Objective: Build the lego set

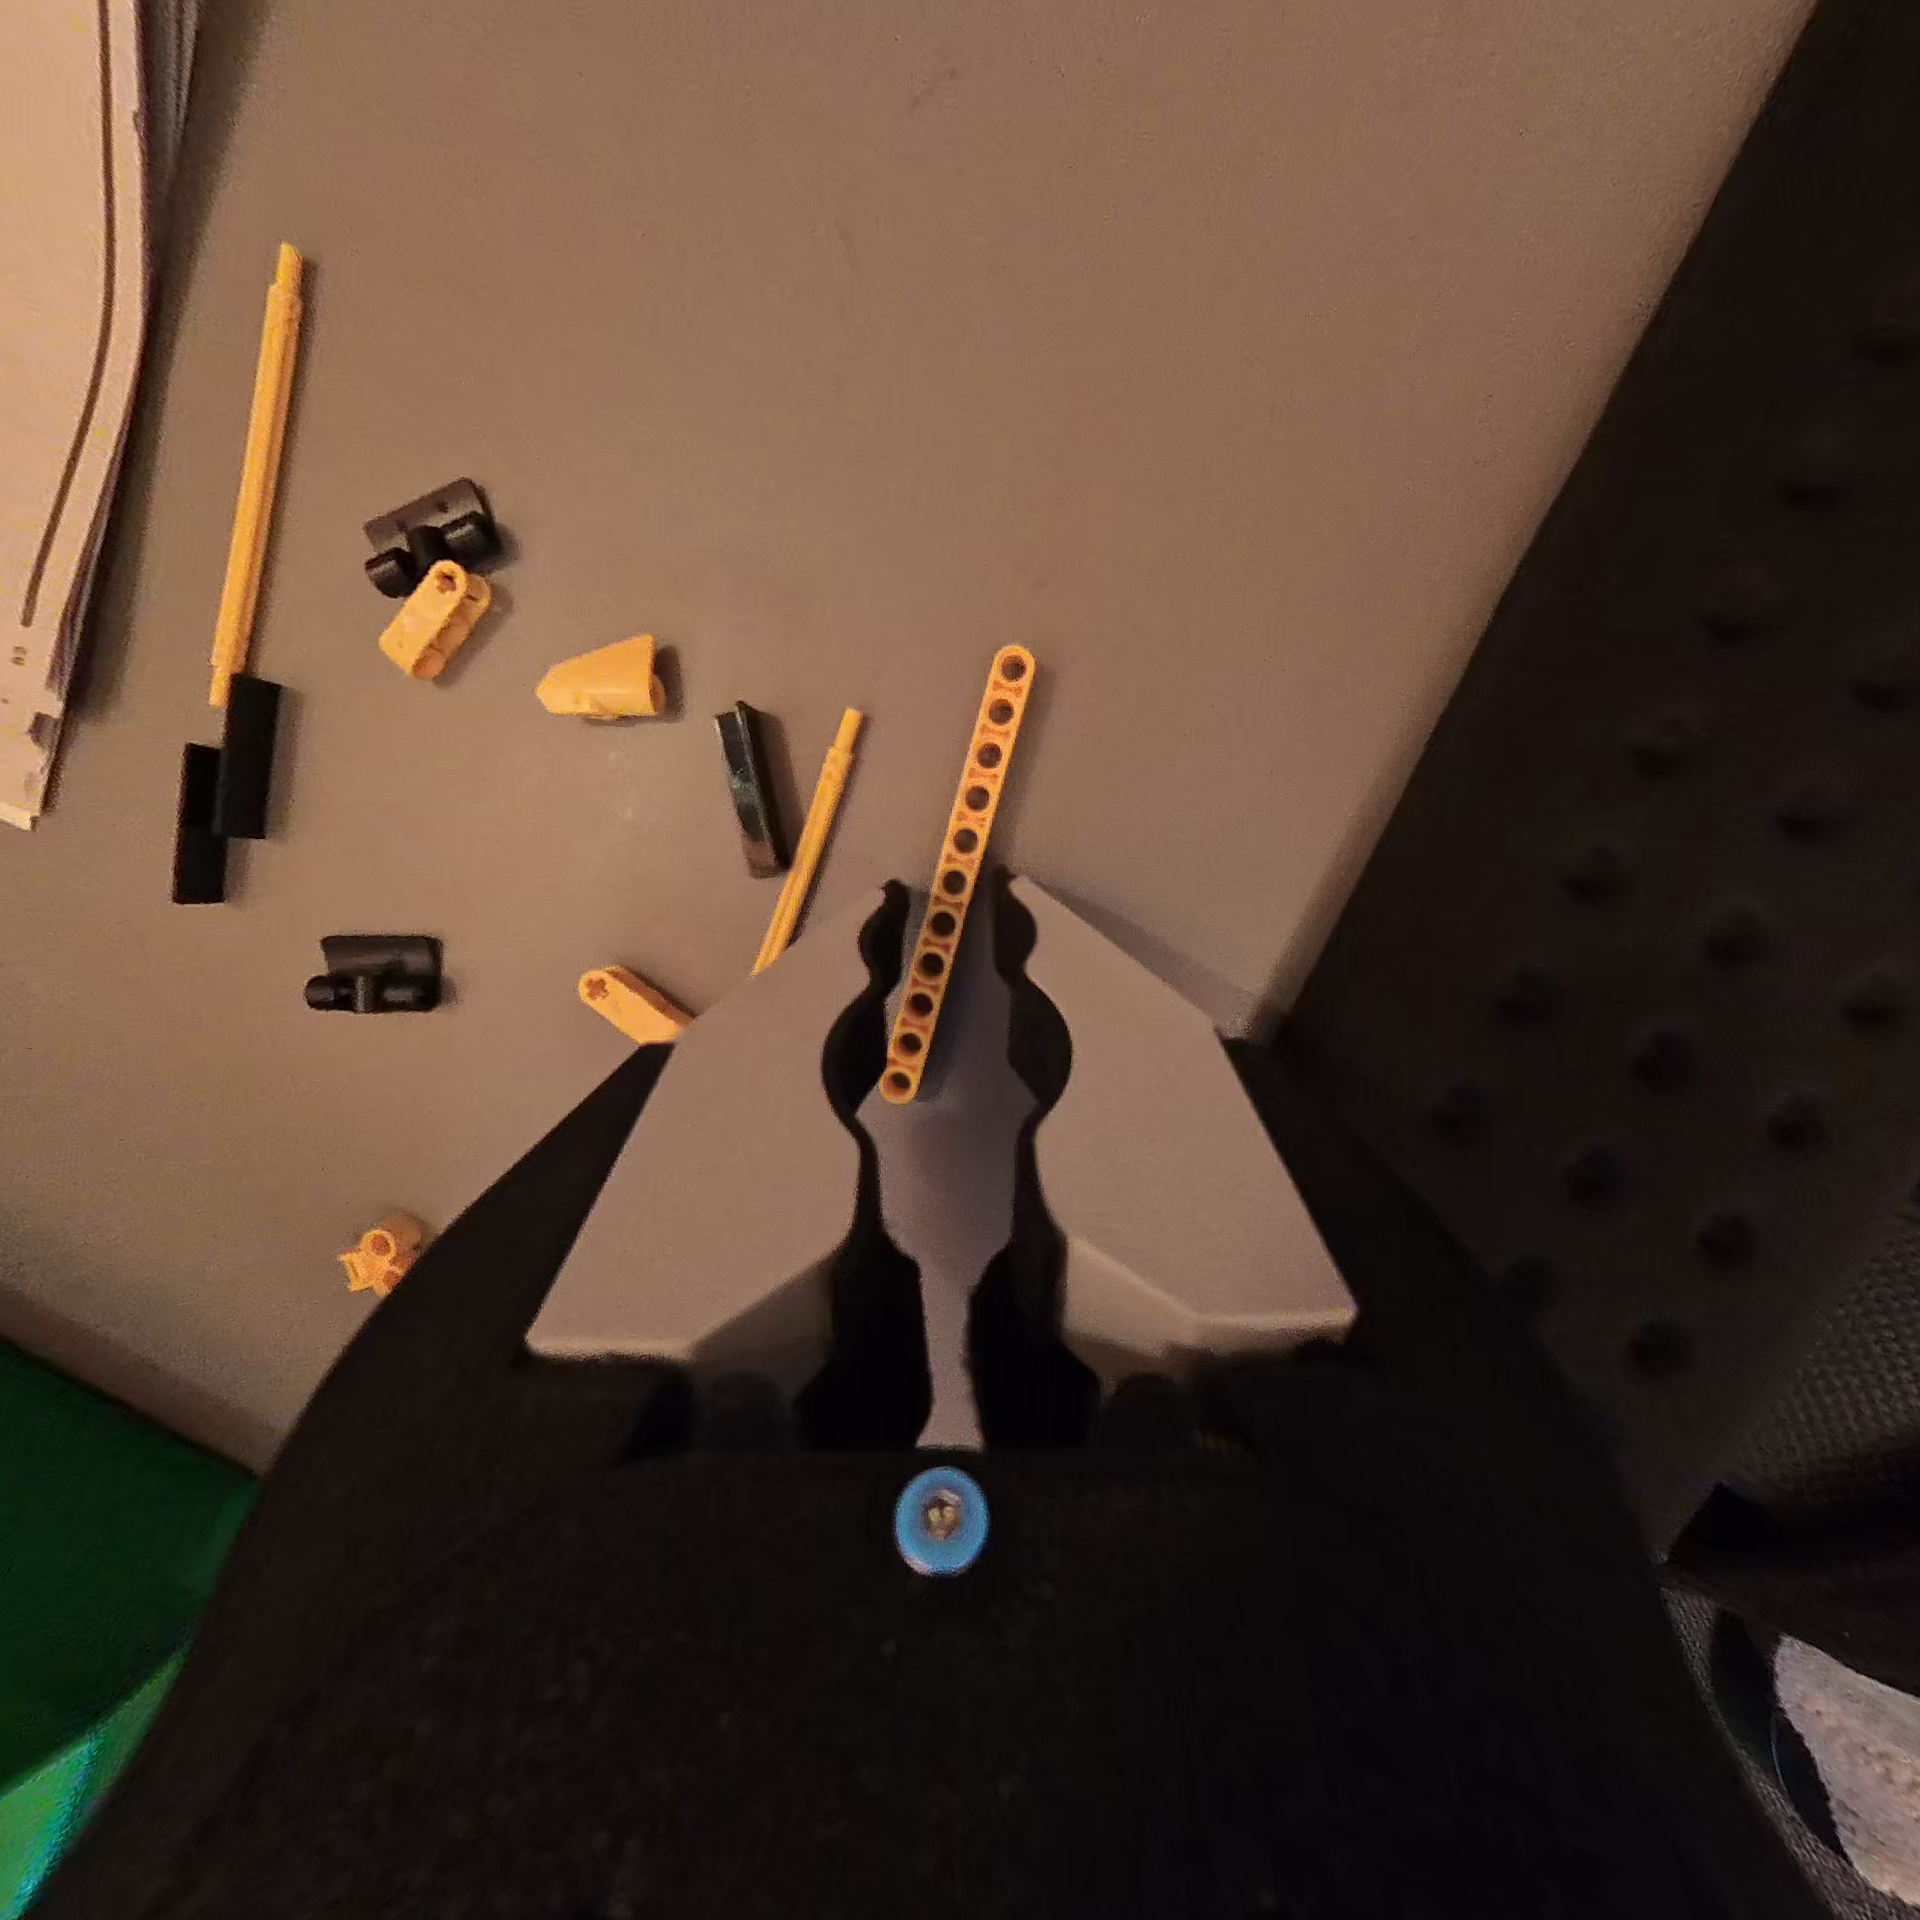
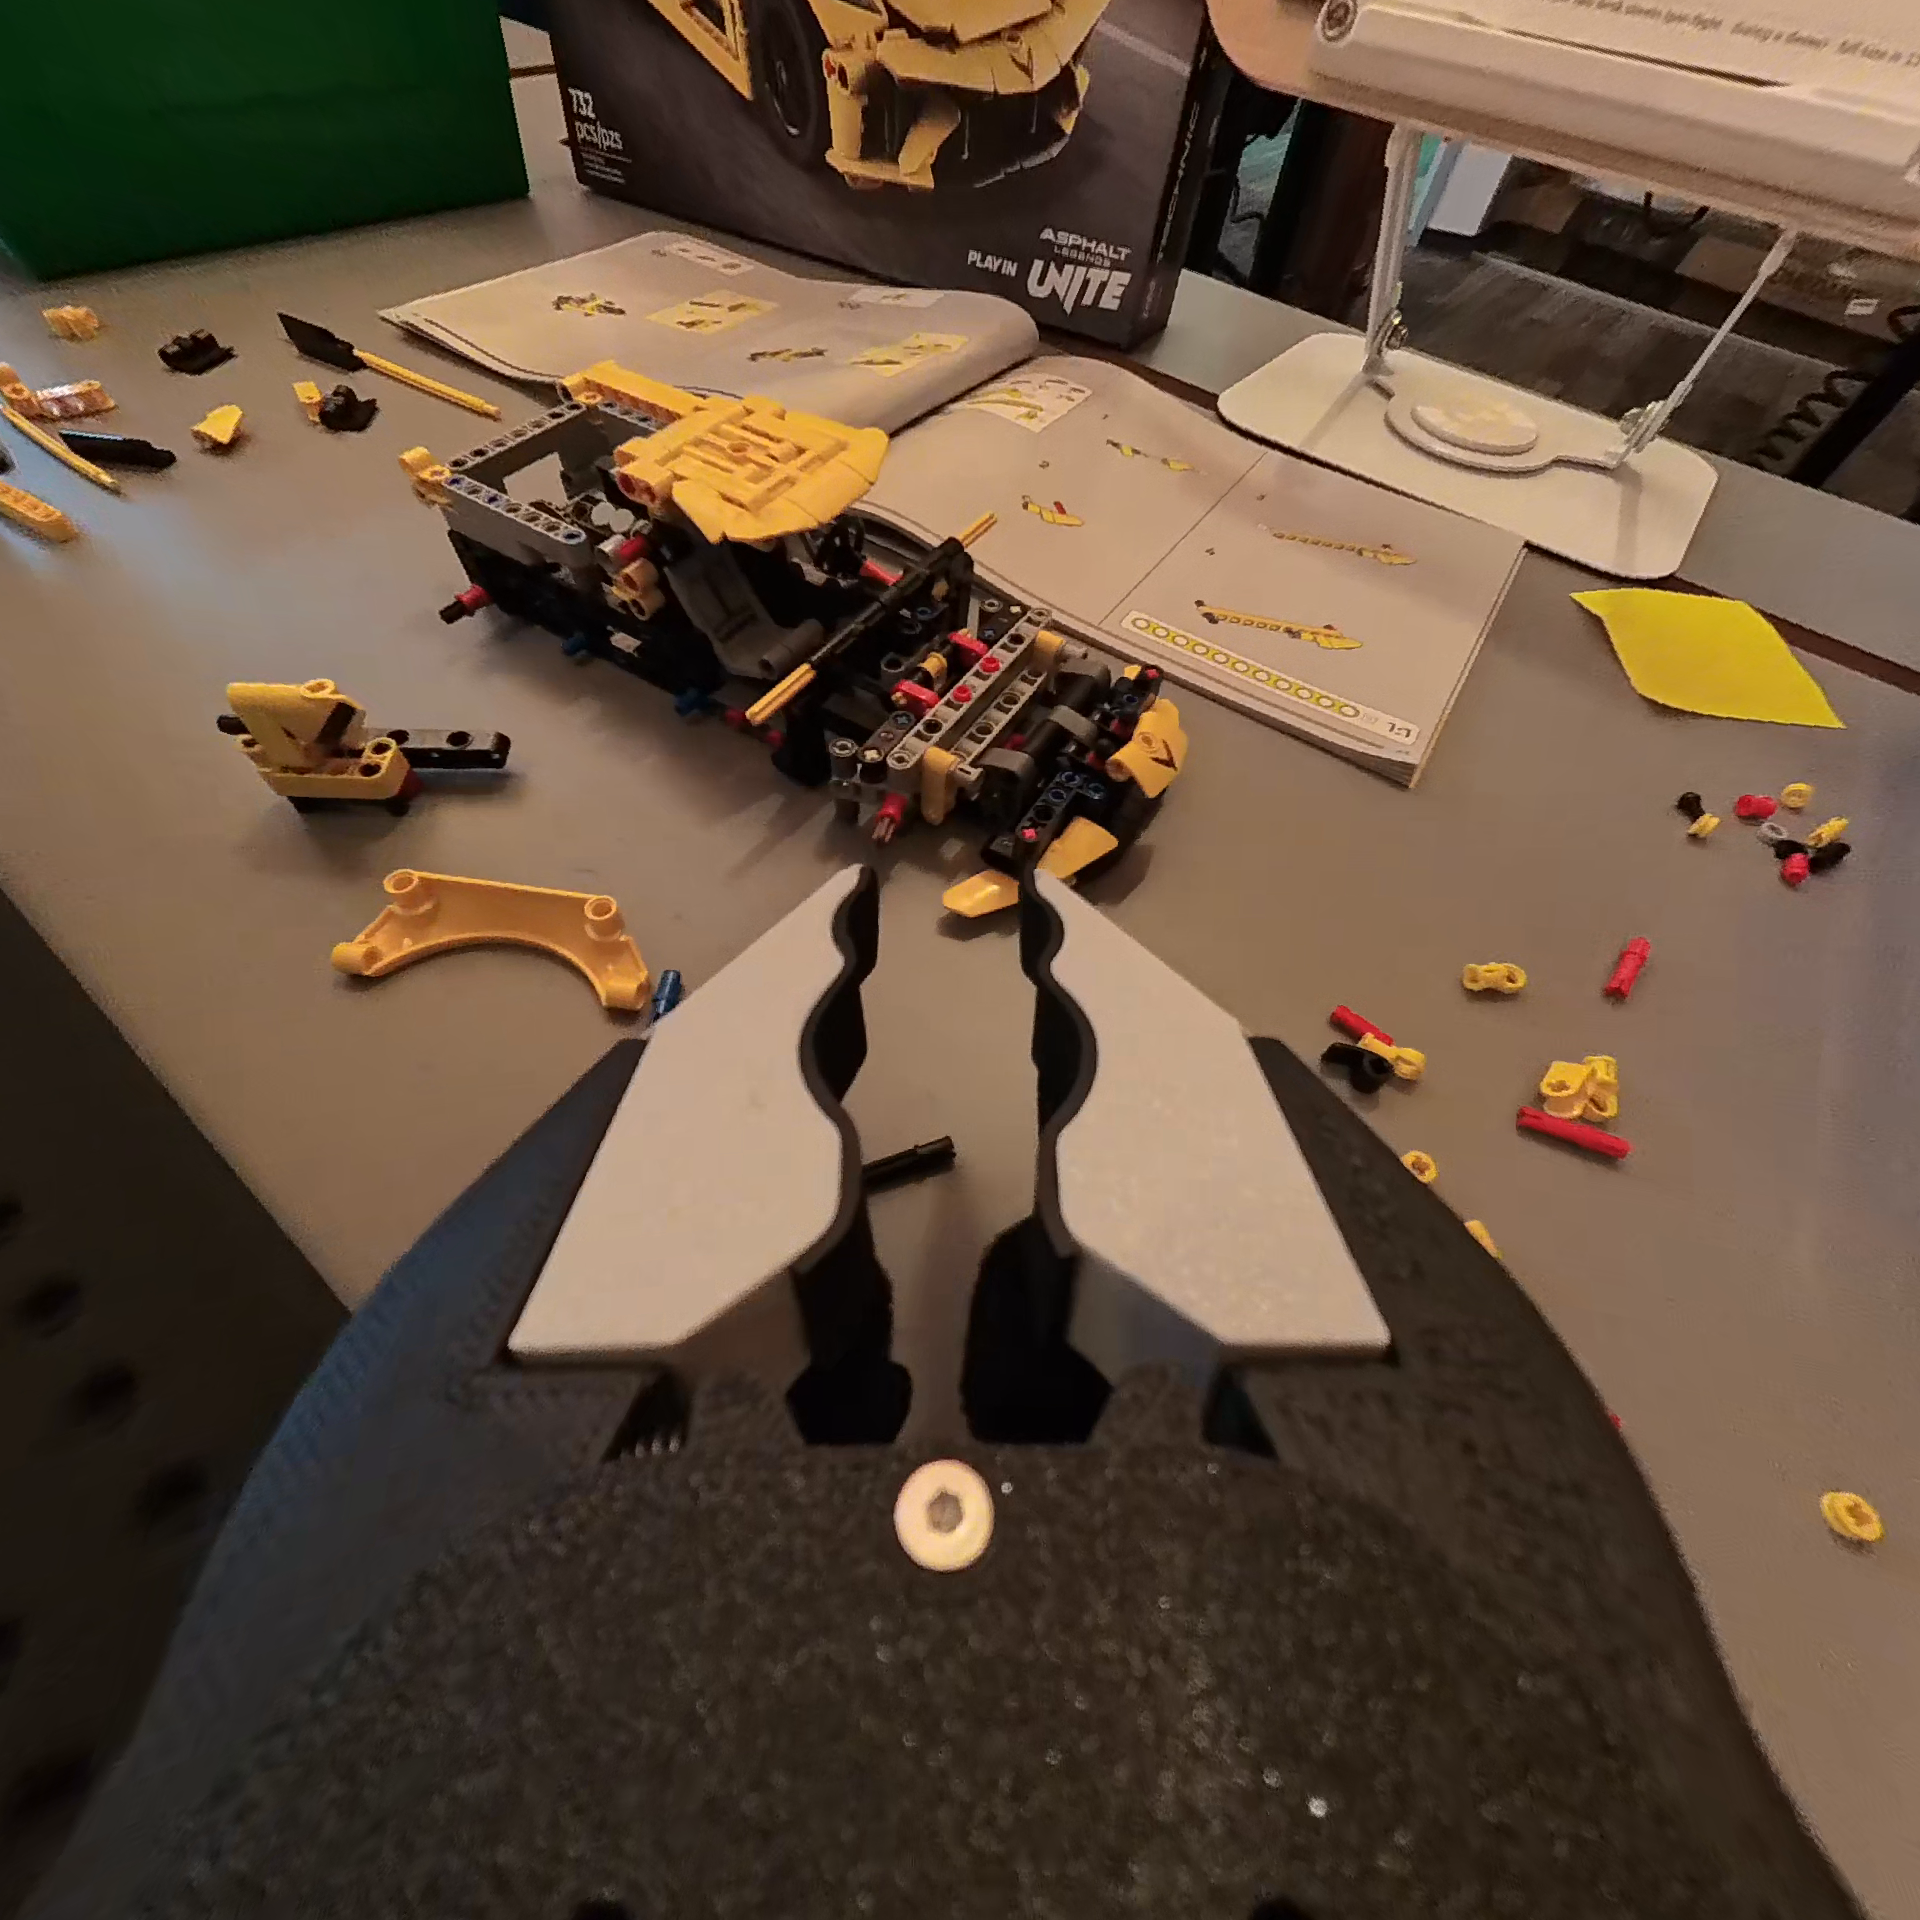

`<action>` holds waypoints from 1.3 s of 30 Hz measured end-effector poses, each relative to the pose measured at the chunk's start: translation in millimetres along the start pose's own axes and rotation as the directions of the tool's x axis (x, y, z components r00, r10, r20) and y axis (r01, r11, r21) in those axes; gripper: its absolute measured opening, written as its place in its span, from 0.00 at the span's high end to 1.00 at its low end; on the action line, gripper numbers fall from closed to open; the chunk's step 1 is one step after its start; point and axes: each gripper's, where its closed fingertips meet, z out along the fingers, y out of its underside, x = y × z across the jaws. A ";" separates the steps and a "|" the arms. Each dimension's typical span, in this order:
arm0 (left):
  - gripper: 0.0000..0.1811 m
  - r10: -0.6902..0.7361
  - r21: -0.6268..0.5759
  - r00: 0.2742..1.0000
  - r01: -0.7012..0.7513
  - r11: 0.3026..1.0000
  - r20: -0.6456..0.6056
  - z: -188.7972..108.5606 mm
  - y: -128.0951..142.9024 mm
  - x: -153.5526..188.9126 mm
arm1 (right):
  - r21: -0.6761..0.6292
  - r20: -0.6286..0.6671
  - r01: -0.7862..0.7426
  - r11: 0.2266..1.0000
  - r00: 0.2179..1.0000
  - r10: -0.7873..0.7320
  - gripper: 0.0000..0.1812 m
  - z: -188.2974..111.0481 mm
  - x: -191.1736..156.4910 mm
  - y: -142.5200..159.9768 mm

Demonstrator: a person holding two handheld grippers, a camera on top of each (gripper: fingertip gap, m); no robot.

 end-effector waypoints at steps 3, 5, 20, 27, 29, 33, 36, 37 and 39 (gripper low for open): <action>0.96 -0.013 0.003 1.000 0.013 1.000 -0.022 3.2 -5.3 -1.2 | 0.003 -0.002 0.002 1.000 1.000 -0.002 0.86 -0.2 0.0 -0.4; 0.96 -0.035 0.026 0.999 0.036 0.999 -0.040 2.4 -18.3 -2.0 | 0.008 -0.001 -0.001 1.000 1.000 0.001 0.87 -0.7 0.4 -1.1; 0.96 0.174 -0.002 0.931 -0.185 0.983 -0.322 130.0 -382.1 -49.2 | -0.004 0.007 -0.004 1.000 1.000 0.004 0.87 1.8 0.0 1.0; 0.96 0.199 -0.160 0.932 -0.255 0.953 -0.301 206.0 -397.9 -59.6 | 0.014 -0.003 0.012 1.000 1.000 -0.012 0.87 -0.2 -0.1 -1.5; 0.96 0.203 -0.166 0.933 -0.260 0.951 -0.299 209.7 -397.6 -56.8 | 0.019 0.007 0.017 1.000 1.000 -0.017 0.87 -0.5 -2.0 -2.1; 0.96 0.225 -0.179 0.934 -0.280 0.943 -0.278 210.7 -396.4 -57.1 | 0.032 0.018 0.009 0.999 1.000 -0.010 0.87 -1.7 -2.9 -4.0; 0.96 0.257 -0.179 0.924 -0.314 0.932 -0.284 210.3 -395.7 -57.8 | 0.052 0.027 0.001 0.999 1.000 -0.003 0.87 -4.0 -3.4 -6.6; 0.96 0.256 -0.186 0.923 -0.316 0.930 -0.286 210.1 -395.2 -58.2 | 0.055 0.031 -0.003 0.998 1.000 0.001 0.87 -4.4 -3.4 -7.1; 0.96 0.259 -0.196 0.923 -0.321 0.927 -0.286 209.5 -394.0 -59.1 | 0.062 0.033 -0.010 0.998 0.999 0.008 0.87 -5.1 -3.0 -8.0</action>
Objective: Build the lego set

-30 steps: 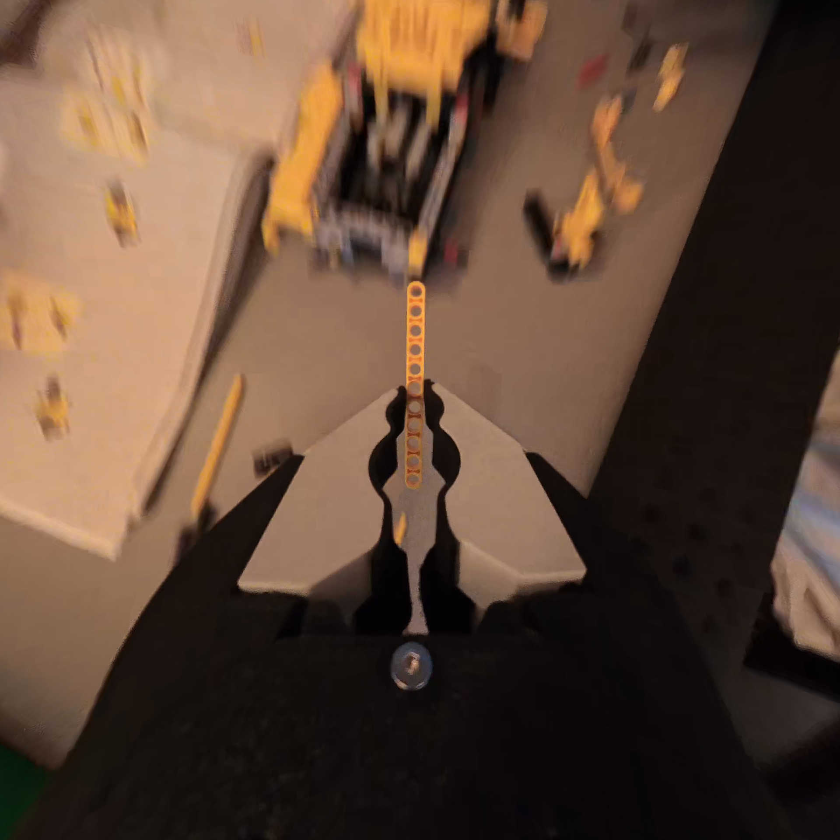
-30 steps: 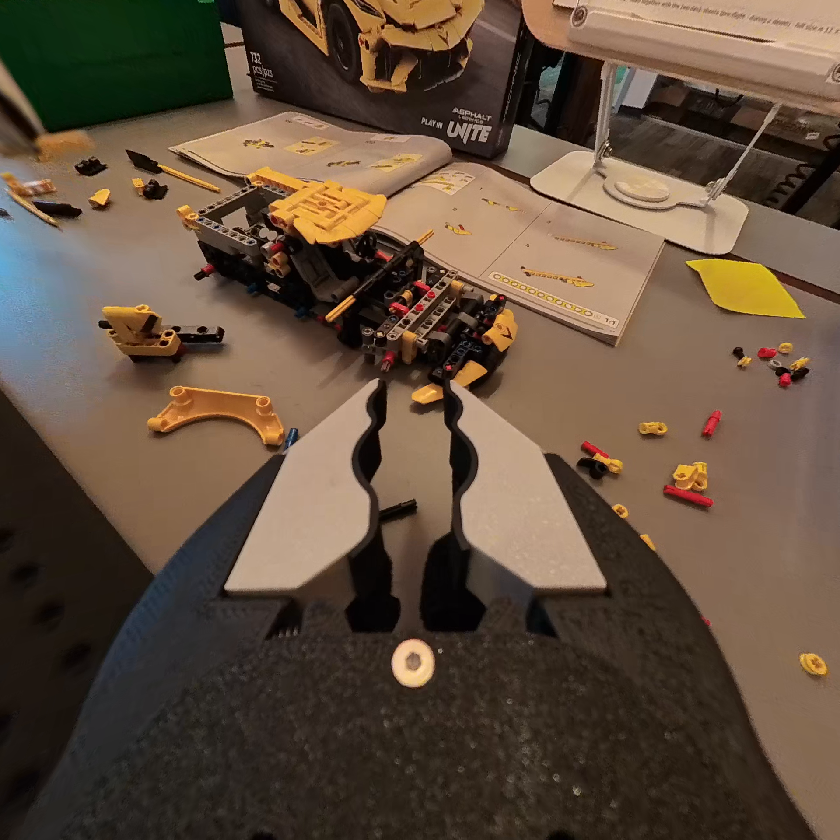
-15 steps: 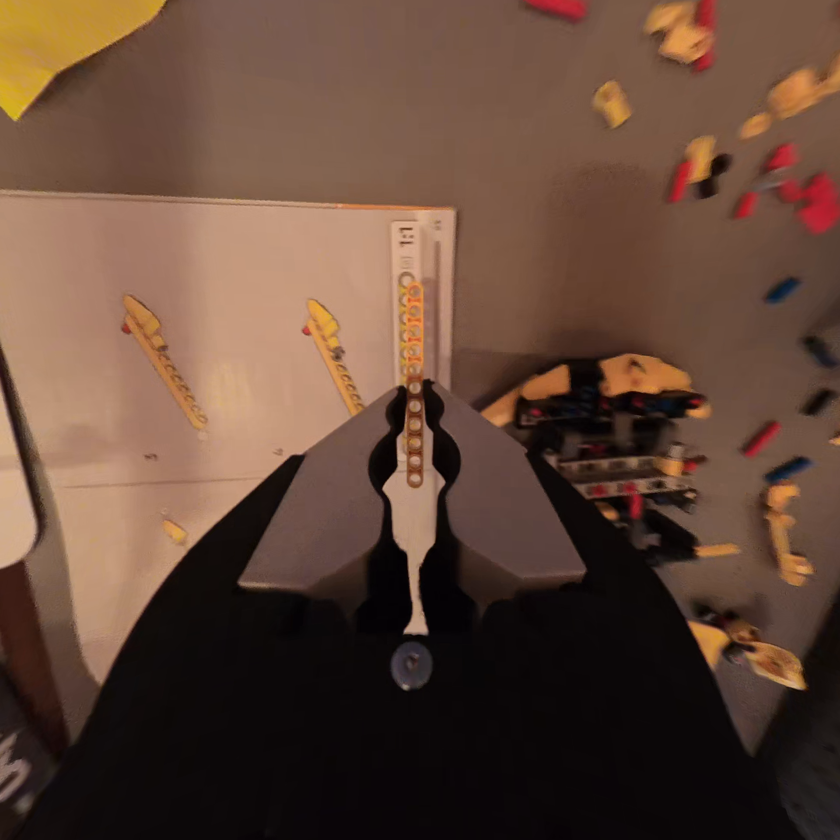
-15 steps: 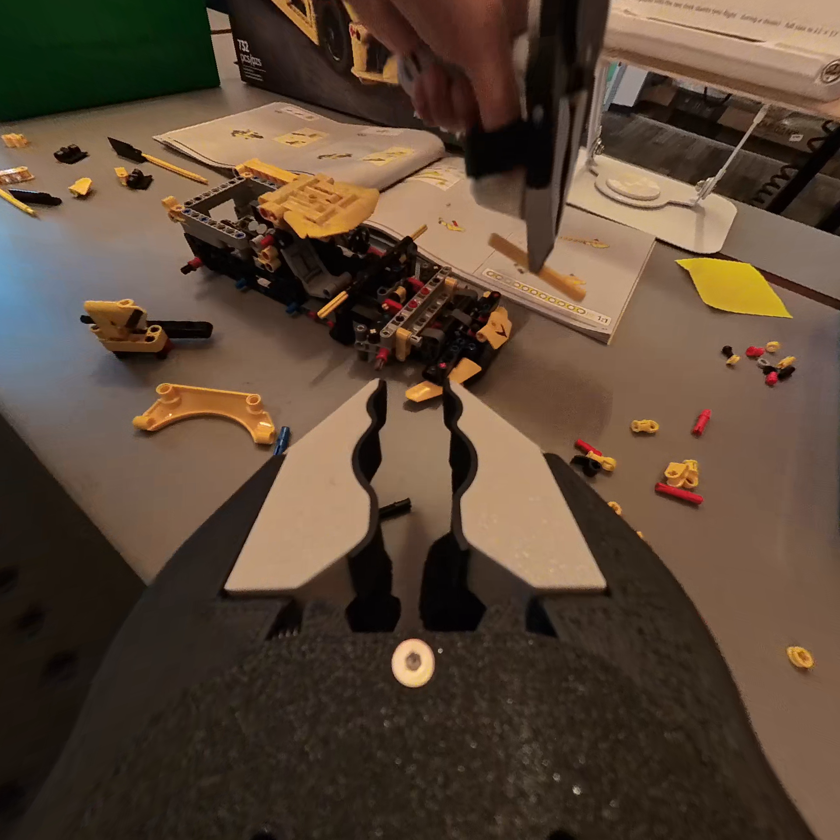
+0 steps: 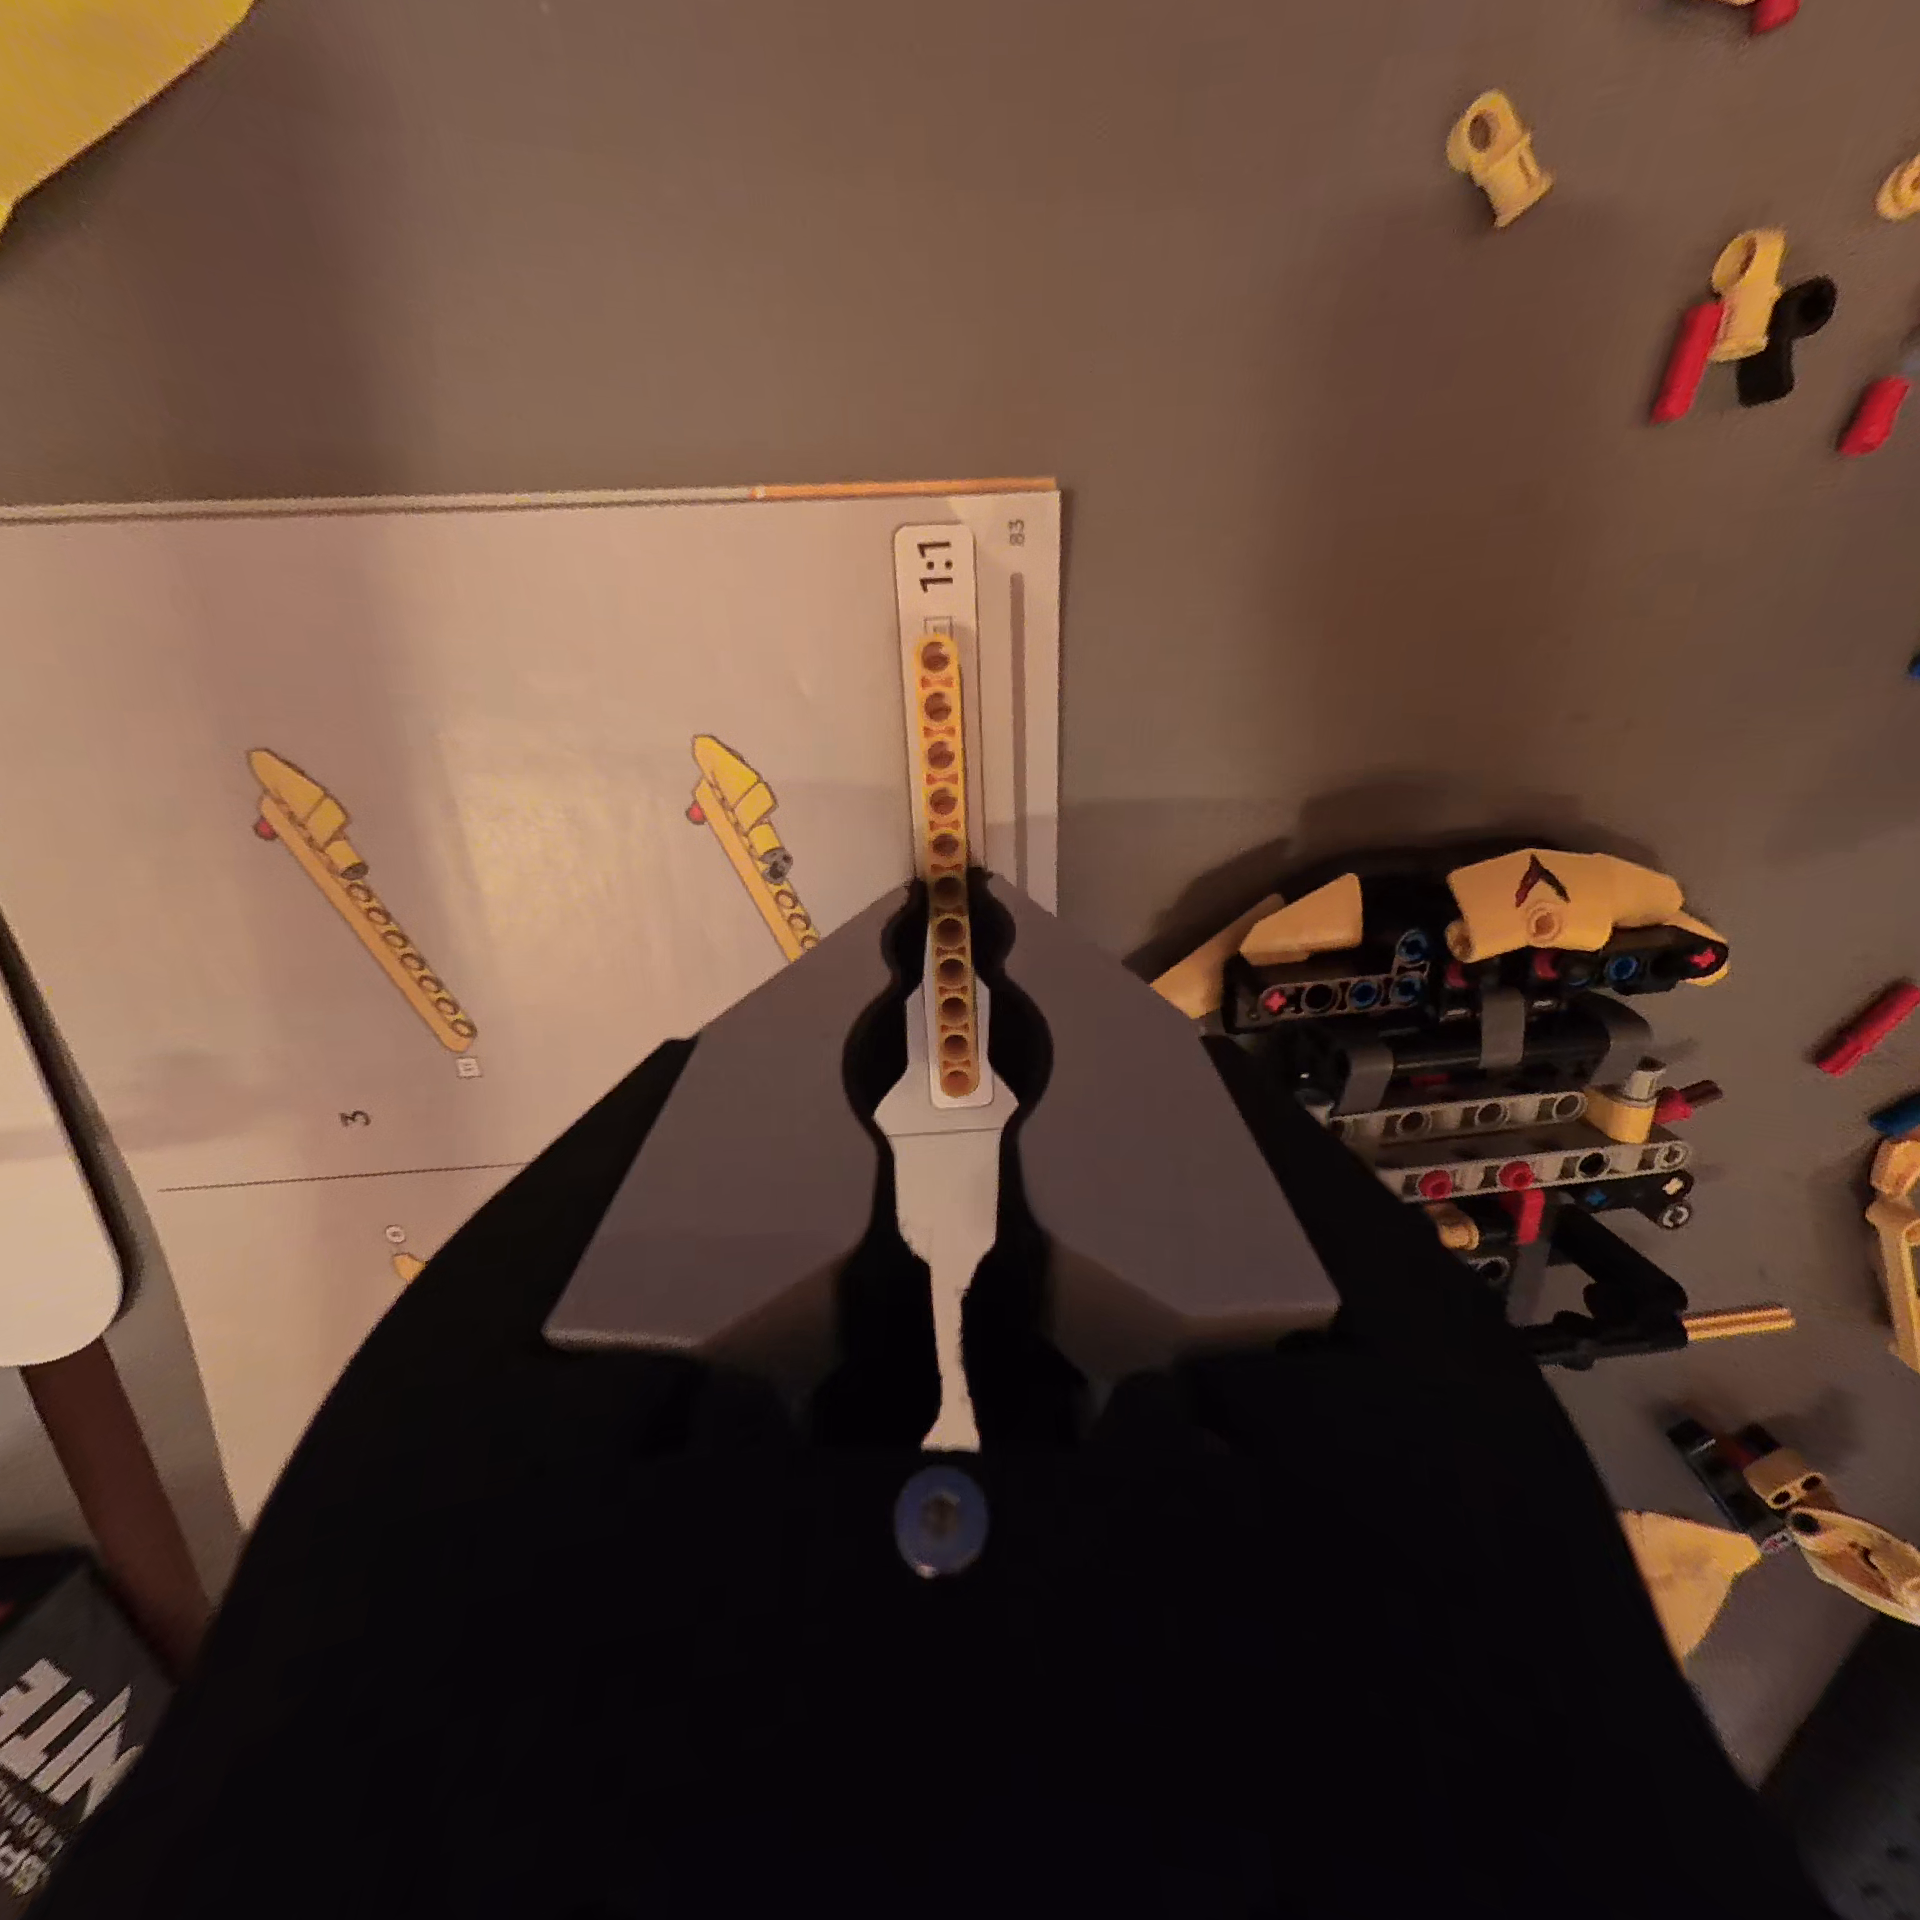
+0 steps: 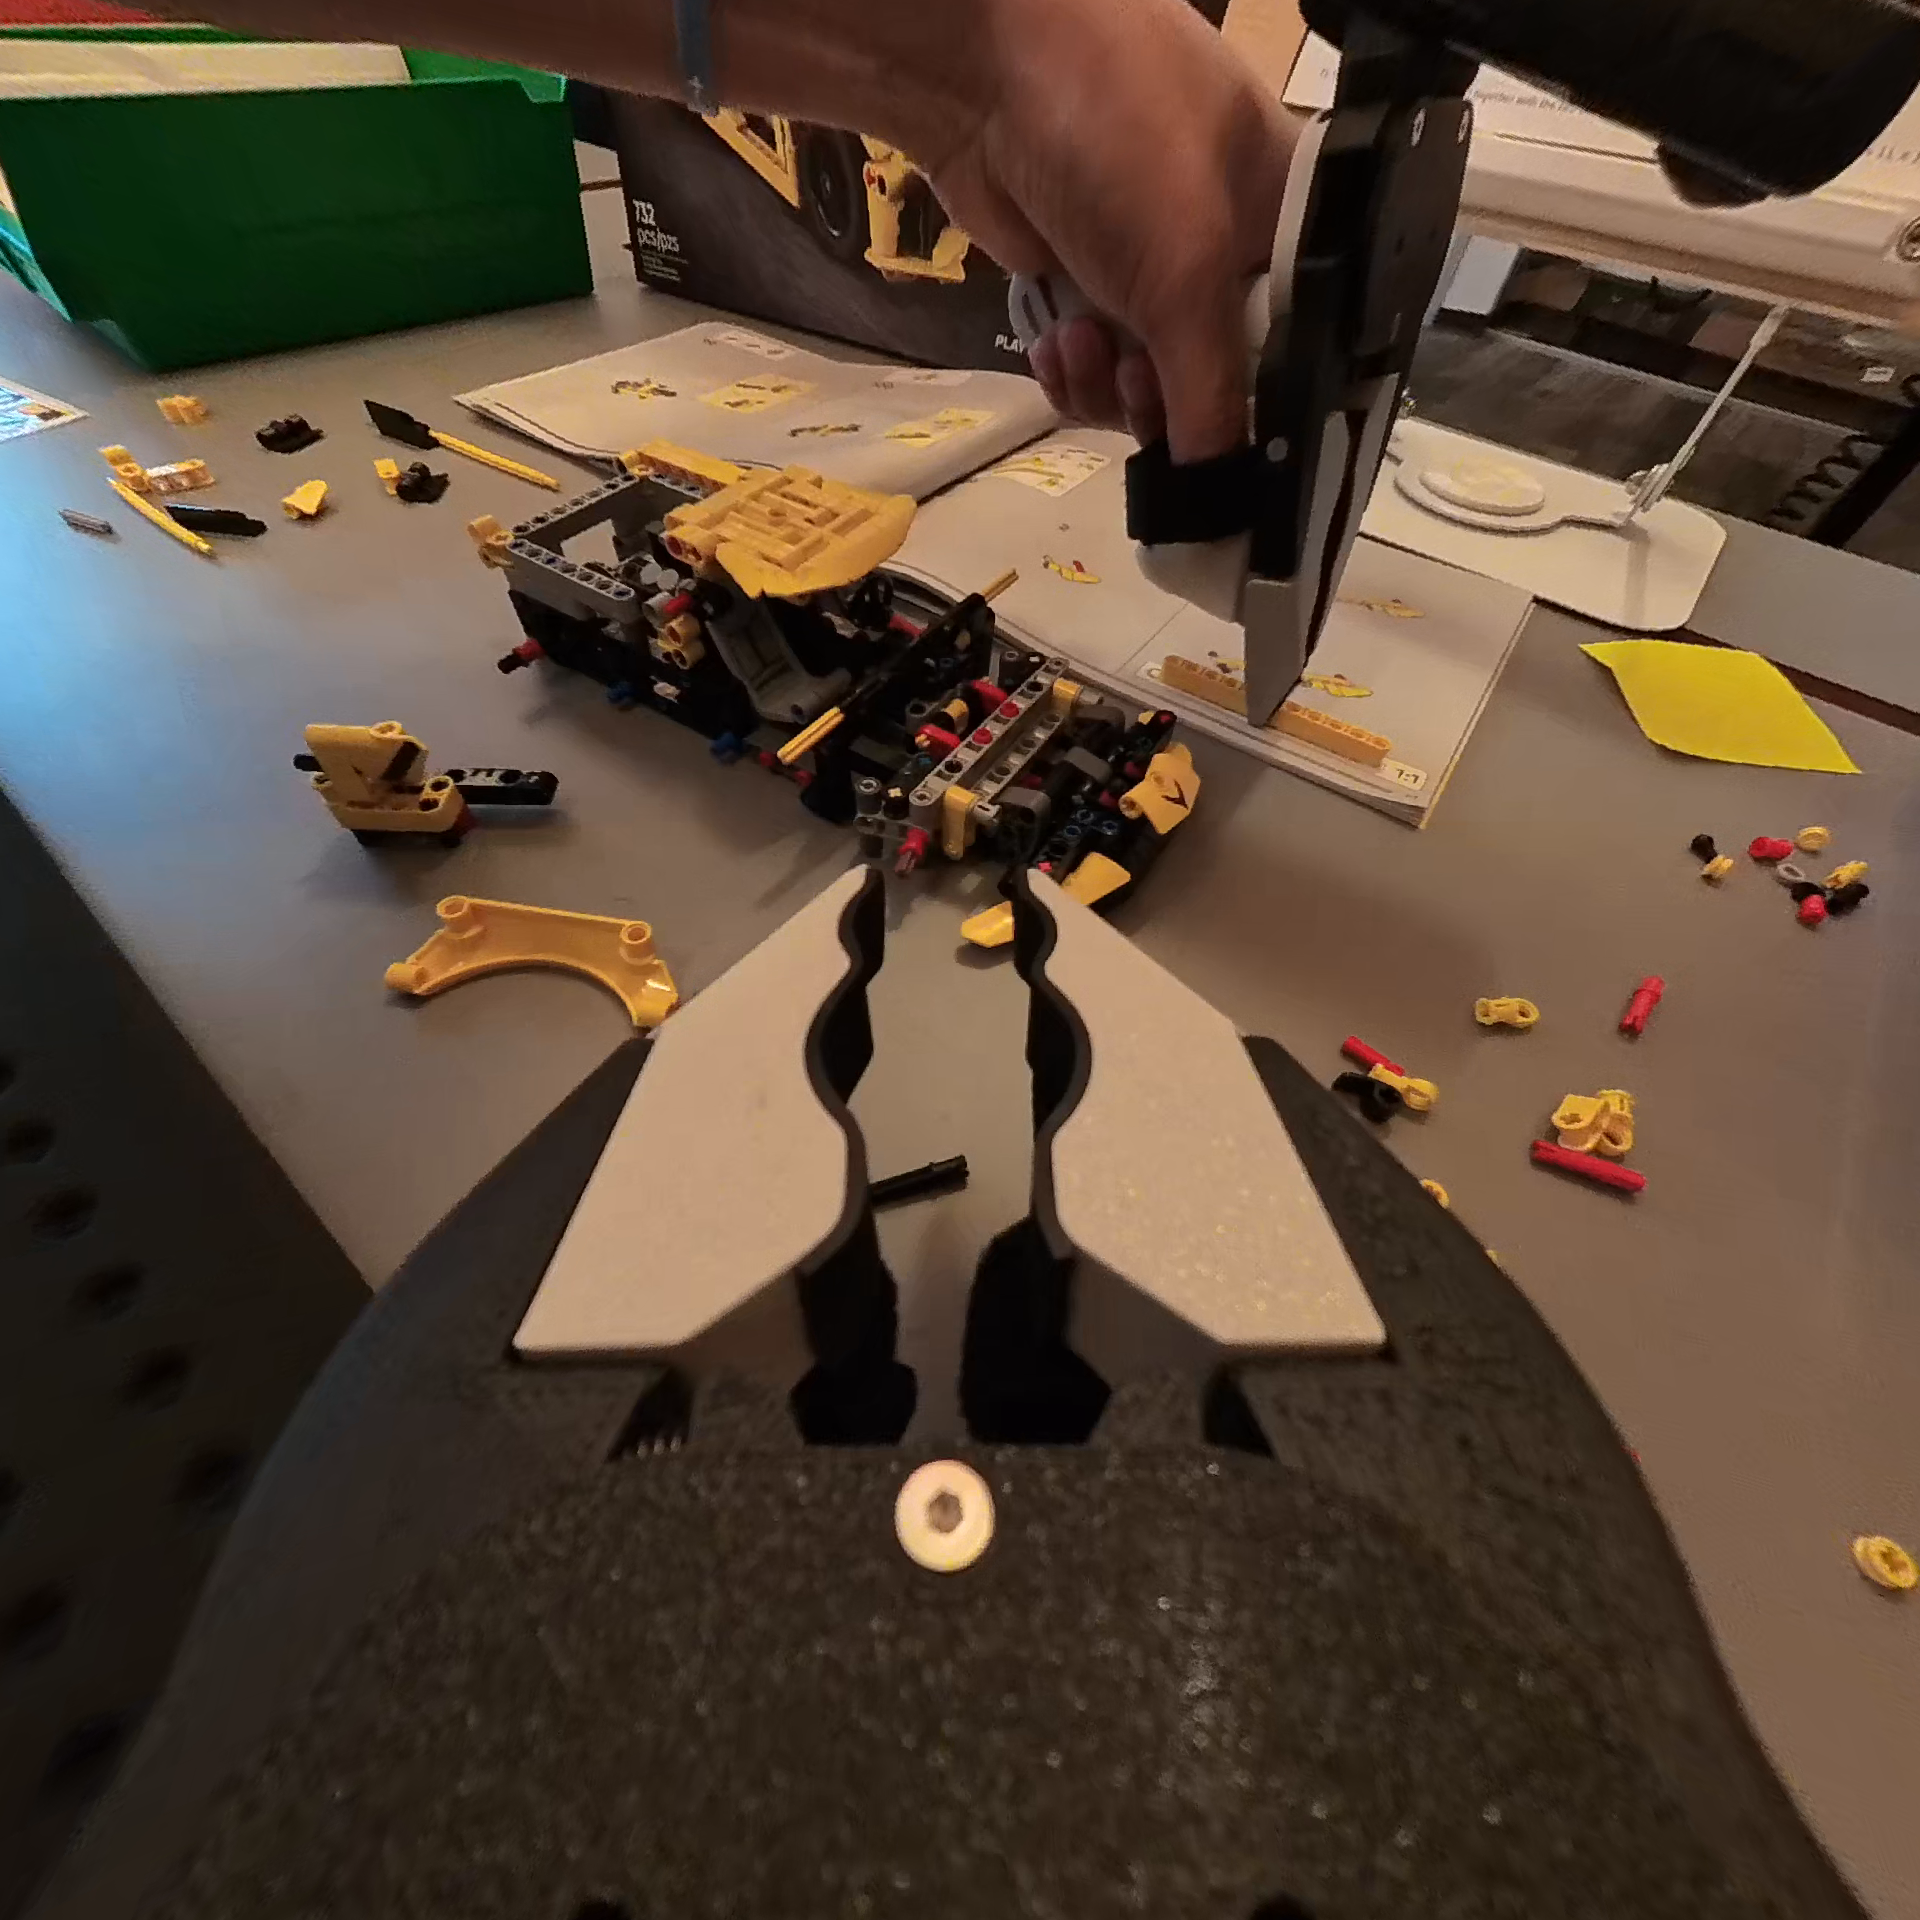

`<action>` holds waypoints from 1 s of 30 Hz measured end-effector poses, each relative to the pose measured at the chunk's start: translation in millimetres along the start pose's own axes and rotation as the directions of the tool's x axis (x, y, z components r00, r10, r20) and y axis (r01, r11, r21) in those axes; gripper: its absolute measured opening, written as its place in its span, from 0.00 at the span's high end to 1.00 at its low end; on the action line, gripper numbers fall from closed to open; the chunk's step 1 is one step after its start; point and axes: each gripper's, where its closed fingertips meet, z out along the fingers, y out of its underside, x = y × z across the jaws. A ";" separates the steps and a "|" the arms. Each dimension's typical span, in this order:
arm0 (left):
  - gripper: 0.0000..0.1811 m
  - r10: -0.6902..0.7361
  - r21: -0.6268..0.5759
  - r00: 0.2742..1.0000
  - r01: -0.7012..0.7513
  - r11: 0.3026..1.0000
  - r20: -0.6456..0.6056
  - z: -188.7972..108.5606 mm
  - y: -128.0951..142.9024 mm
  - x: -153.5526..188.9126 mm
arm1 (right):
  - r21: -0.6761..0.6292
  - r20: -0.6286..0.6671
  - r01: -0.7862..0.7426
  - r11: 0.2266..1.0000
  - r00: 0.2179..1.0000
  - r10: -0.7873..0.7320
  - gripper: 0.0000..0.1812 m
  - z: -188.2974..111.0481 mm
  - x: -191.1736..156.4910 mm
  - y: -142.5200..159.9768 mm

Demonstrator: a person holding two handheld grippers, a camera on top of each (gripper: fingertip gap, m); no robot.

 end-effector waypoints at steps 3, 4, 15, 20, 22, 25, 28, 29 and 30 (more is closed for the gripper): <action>0.96 -0.009 -0.006 1.000 0.009 1.000 0.003 -0.7 3.0 -0.9 | 0.006 0.001 -0.002 1.000 1.000 0.002 0.87 -0.7 0.0 -0.9; 0.96 -0.011 -0.001 1.000 0.011 1.000 -0.001 -0.7 3.1 -0.9 | 0.007 0.002 -0.001 1.000 1.000 0.001 0.87 -0.7 -0.2 -0.9; 0.96 0.012 -0.023 1.000 -0.012 1.000 0.003 -0.7 3.8 -1.0 | 0.002 0.002 0.001 1.000 1.000 -0.001 0.87 -0.2 -0.5 -0.3; 0.96 -0.011 -0.020 1.000 0.011 1.000 -0.003 -0.7 3.9 -0.2 | -0.001 0.002 0.007 1.000 1.000 -0.007 0.87 0.2 -1.1 0.1; 0.96 -0.010 -0.019 1.000 0.010 1.000 -0.001 -0.8 4.3 0.3 | -0.001 0.002 0.009 1.000 1.000 -0.009 0.87 0.3 -1.4 0.2; 0.96 -0.014 -0.014 1.000 0.014 1.000 0.001 -0.7 4.4 0.2 | -0.002 0.003 0.009 1.000 1.000 -0.009 0.87 0.2 -1.5 0.2; 0.96 -0.005 -0.004 1.000 0.005 1.000 0.000 -0.6 4.3 0.1 | 0.000 0.004 0.008 1.000 1.000 -0.008 0.87 0.0 -1.6 0.0; 0.96 0.004 -0.001 1.000 -0.004 1.000 0.003 -0.6 4.4 0.1 | 0.000 0.005 0.008 1.000 1.000 -0.008 0.87 0.0 -1.8 -0.1; 0.96 0.011 0.000 1.000 -0.011 1.000 0.006 -0.6 4.4 0.1 | 0.000 0.005 0.009 1.000 1.000 -0.009 0.87 0.1 -1.8 0.0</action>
